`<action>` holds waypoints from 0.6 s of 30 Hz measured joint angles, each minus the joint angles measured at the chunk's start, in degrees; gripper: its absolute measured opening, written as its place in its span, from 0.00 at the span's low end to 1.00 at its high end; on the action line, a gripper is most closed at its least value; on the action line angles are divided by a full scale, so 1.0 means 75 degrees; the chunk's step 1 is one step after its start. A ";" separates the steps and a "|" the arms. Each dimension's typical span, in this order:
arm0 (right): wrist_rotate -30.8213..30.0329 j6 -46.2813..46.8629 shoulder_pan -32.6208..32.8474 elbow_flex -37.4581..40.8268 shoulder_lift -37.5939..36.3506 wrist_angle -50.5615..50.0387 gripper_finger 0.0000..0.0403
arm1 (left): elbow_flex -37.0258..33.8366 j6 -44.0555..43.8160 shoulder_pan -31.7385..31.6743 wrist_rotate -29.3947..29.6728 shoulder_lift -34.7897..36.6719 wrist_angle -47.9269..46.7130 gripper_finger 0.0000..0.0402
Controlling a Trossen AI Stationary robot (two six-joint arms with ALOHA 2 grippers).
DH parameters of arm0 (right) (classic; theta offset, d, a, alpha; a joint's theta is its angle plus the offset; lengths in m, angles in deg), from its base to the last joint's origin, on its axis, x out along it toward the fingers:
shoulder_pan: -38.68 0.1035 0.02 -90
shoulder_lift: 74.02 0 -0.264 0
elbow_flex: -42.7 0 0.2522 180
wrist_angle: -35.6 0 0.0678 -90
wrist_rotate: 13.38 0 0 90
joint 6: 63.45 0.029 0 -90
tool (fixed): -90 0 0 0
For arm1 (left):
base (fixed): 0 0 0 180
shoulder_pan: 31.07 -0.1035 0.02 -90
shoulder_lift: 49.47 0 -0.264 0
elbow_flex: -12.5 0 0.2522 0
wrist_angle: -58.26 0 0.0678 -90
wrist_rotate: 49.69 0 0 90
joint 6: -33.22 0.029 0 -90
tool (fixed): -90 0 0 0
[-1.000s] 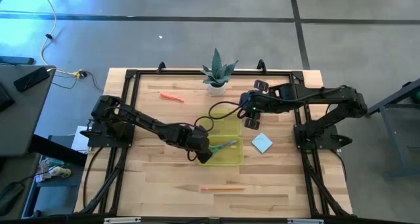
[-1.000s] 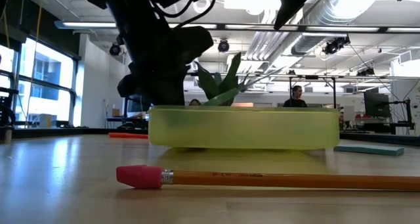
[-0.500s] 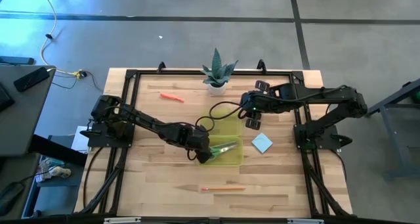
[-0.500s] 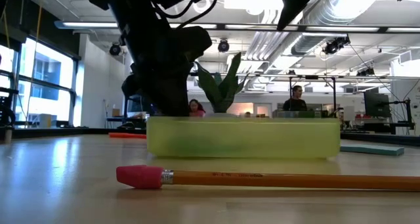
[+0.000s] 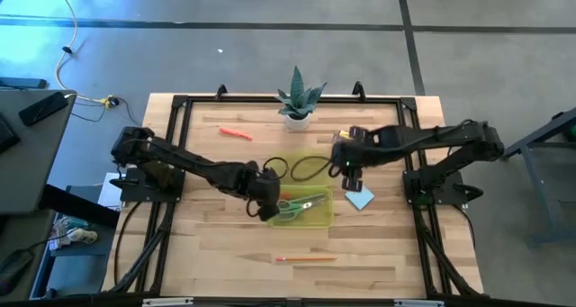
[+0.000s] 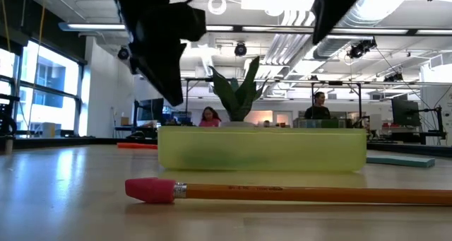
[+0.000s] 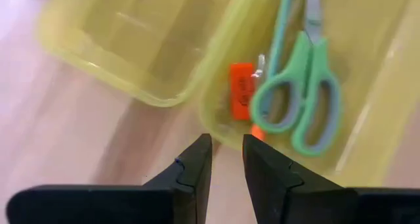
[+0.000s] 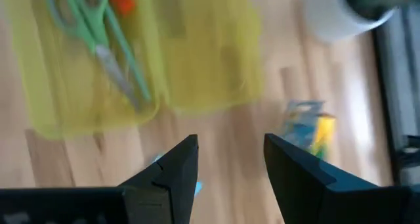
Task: Pack school essentials
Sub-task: Put the orange pencil into the yellow supply box
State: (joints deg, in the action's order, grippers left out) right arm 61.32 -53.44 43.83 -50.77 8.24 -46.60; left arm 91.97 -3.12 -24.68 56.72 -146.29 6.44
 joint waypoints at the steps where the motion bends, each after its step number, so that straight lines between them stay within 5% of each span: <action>1: 0.0022 0.0133 0.0095 0.0190 0.0008 0.0008 0.41 | 0.0003 -0.0026 0.0045 0.0175 0.0063 -0.0188 0.18; 7: 0.0139 0.0747 0.0705 0.1140 0.0005 0.0842 0.41 | -0.0054 -0.0625 0.0285 0.0993 0.0624 -0.2019 0.17; 18: 0.0381 0.0882 0.1609 0.1750 0.0037 0.3033 0.41 | -0.1567 -0.2133 0.0569 0.1308 0.0854 -0.1950 0.16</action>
State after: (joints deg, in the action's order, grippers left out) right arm 64.17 -46.83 55.90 -37.64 8.52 -23.85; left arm 80.22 -19.12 -20.41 66.52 -139.88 -8.18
